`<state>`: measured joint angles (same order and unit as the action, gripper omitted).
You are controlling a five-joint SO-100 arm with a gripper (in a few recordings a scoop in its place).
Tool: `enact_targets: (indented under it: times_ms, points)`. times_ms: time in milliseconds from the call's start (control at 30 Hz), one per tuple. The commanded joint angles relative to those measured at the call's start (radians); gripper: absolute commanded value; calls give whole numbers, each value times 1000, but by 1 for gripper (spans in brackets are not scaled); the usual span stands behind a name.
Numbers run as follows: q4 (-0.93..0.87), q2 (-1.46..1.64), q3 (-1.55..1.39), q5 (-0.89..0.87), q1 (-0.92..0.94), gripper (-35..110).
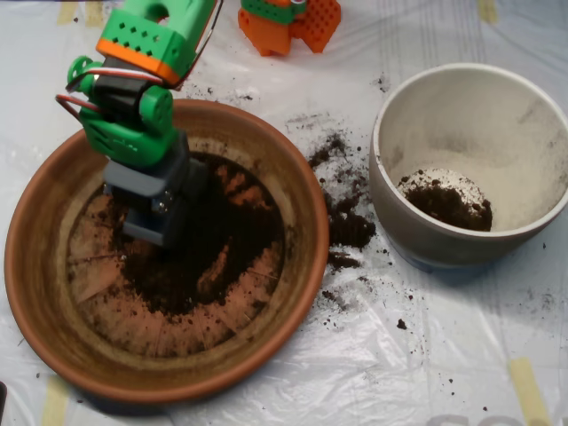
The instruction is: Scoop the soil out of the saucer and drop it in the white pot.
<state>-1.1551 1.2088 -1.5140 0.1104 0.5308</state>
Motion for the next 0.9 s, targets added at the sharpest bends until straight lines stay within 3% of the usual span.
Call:
enact_targets:
  times_ms: [0,367,867]
  points:
    - [-80,141,129,-18,-20,-1]
    - [-282,264,357,-61,-101,-1]
    - [-313,557,256,-29,-387,-1]
